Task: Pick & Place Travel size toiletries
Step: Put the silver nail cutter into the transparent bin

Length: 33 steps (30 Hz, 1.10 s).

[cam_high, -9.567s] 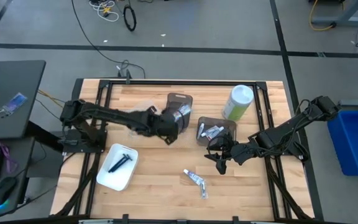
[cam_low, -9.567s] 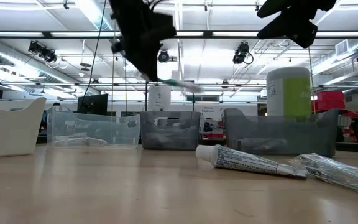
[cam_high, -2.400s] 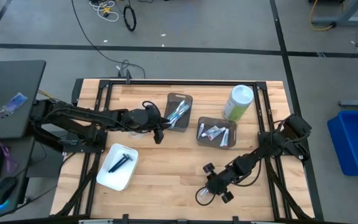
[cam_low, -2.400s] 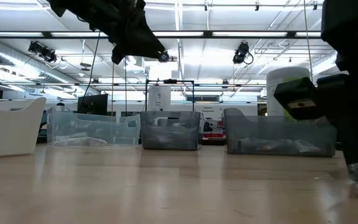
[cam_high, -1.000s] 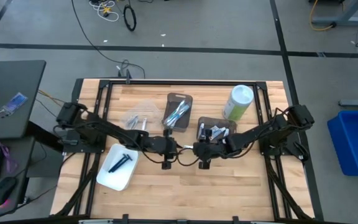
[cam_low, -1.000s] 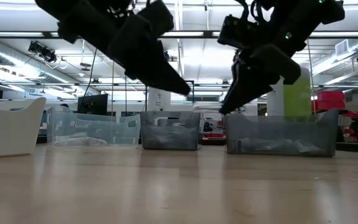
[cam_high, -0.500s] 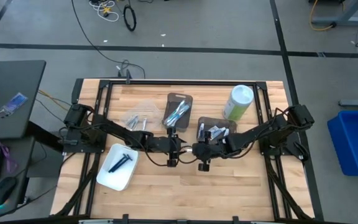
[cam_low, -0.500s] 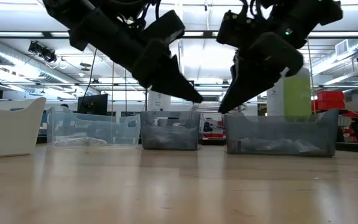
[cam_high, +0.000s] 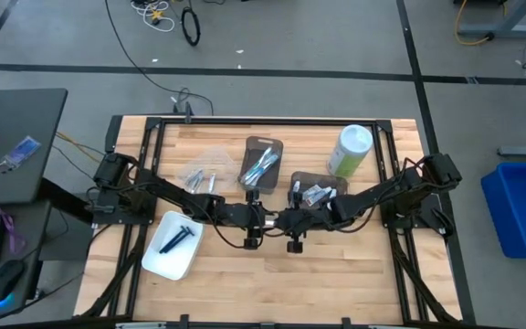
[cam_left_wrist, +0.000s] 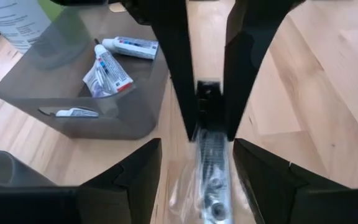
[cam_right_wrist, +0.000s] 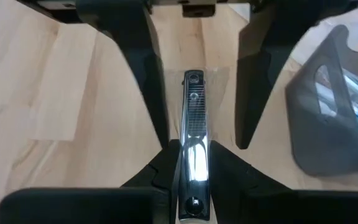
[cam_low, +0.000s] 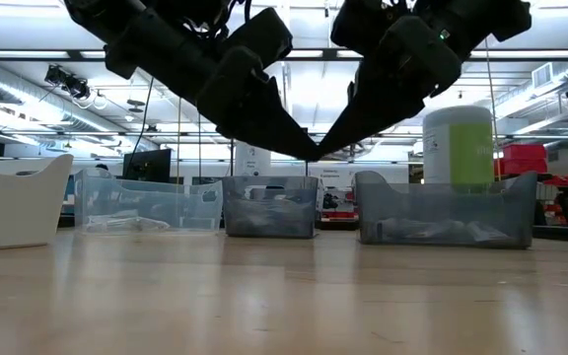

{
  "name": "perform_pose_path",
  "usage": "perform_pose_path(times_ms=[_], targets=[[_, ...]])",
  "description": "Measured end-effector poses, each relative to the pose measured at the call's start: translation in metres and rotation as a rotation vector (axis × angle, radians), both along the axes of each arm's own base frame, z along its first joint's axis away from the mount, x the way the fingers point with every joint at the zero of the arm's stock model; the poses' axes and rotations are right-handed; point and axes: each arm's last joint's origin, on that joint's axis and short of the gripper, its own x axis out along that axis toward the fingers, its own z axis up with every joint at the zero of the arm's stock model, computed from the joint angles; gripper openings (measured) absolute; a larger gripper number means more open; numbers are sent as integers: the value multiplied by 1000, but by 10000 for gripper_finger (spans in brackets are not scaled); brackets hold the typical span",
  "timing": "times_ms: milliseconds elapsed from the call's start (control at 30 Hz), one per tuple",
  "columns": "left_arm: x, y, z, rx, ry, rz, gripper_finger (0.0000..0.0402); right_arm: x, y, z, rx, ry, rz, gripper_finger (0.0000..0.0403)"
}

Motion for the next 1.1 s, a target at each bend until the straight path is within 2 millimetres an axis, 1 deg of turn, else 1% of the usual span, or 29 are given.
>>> perform_pose_path(times_ms=[100, 200, 367, 533, 700, 800, 933, 1000, 1100], targets=[[1, 0, 1, -12, -13, 7, 206, 0, -1, 0, -6, 5, -6, 67], [1, -1, 1, -14, -16, 6, 187, 0, -1, 0, -6, 4, -6, 67], [0, -1, 1, -20, -11, 10, 128, 0, -1, 0, -24, 2, -11, 71], [0, 0, 0, -58, -9, 42, 56, 0, -1, 0, -27, 4, -15, 99], [0, 1, 0, -118, -13, 76, 54, -1, -2, -1, -33, 15, -20, 131], [-1, 0, -4, -162, 23, 84, 54, -2, -2, -2, -30, 28, -13, 143], [-8, 2, -17, -130, 146, 113, 54, -3, -2, -3, -10, 37, -33, 154], [-10, 3, -20, -114, 169, 153, 54, -3, -2, -3, -3, 43, -42, 157], [-10, 5, -17, -113, 154, 188, 54, -4, -2, -4, -6, 50, -45, 164]])
